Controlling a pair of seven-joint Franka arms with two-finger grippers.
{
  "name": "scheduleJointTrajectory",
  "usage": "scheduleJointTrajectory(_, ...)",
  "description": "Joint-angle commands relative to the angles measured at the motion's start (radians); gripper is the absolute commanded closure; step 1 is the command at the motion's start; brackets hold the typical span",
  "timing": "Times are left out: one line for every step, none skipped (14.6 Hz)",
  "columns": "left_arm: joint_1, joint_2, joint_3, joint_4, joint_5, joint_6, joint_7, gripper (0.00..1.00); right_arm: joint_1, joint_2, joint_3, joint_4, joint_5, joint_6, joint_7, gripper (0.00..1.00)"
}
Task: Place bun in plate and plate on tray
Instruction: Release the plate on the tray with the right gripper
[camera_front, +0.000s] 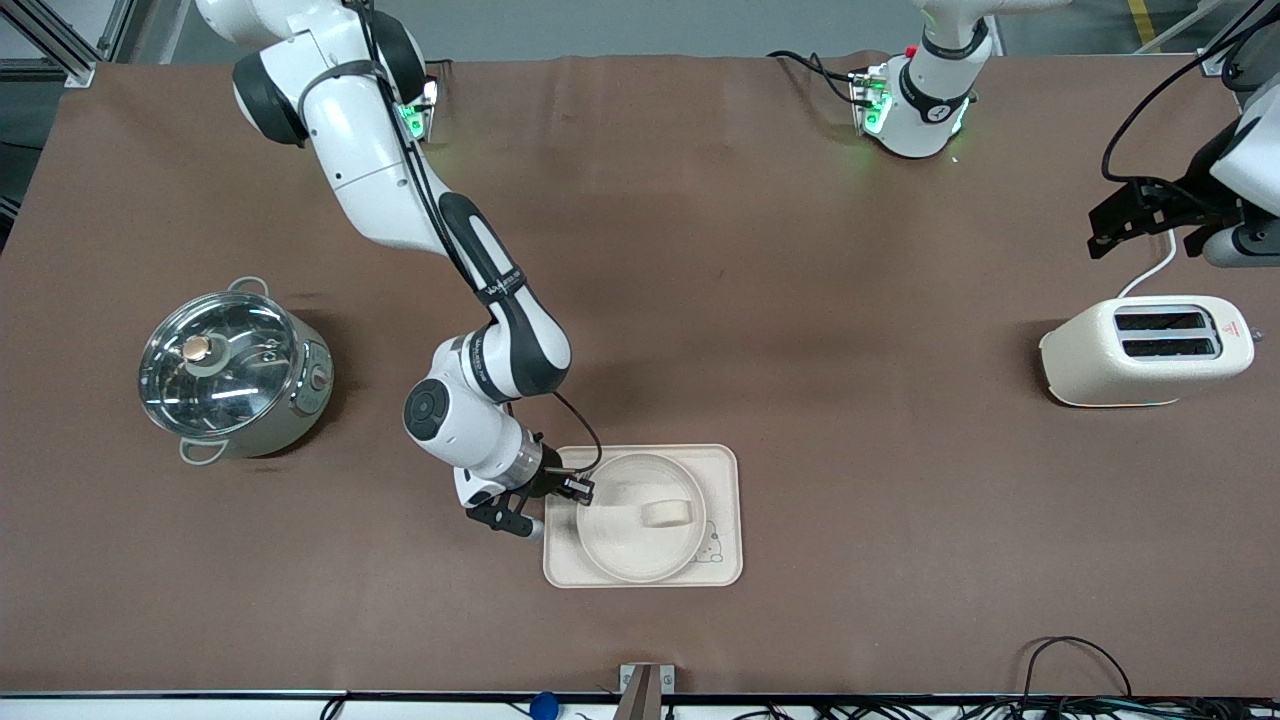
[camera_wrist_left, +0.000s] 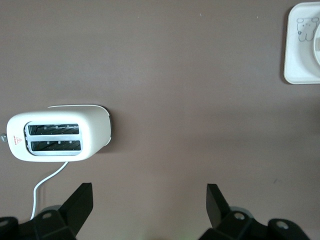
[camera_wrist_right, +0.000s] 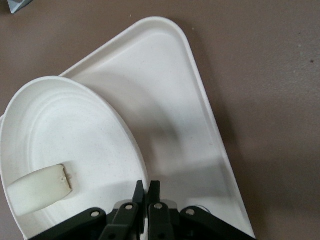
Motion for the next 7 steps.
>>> scheduleJointTrajectory(-0.004,-0.021,-0.001,-0.024,-0.024,-0.005,0.011,0.00,-0.009,0.007,0.007,0.018,0.015,-0.005,-0.021,0.83)
scheduleJointTrajectory(-0.002,-0.015,-0.001,-0.019,-0.035,-0.005,0.013,0.00,-0.007,0.007,0.007,0.018,0.013,-0.005,-0.019,0.75)
scheduleJointTrajectory(-0.001,-0.015,0.000,-0.019,-0.040,-0.005,0.013,0.00,-0.007,0.004,0.007,0.018,0.012,-0.005,-0.021,0.70)
scheduleJointTrajectory(-0.002,-0.013,0.000,-0.021,-0.038,-0.005,0.013,0.00,-0.003,-0.001,0.007,0.017,0.010,-0.005,-0.022,0.65)
scheduleJointTrajectory(-0.002,-0.013,0.000,-0.019,-0.038,-0.005,0.011,0.00,-0.004,-0.005,0.007,0.014,0.004,-0.005,-0.022,0.61)
scheduleJointTrajectory(-0.002,-0.013,0.000,-0.019,-0.038,-0.005,0.011,0.00,-0.004,-0.019,0.007,0.003,-0.001,-0.005,-0.022,0.55)
scheduleJointTrajectory(-0.002,-0.015,0.000,-0.018,-0.038,-0.005,0.013,0.00,-0.006,-0.034,0.007,-0.011,-0.005,-0.008,-0.024,0.48)
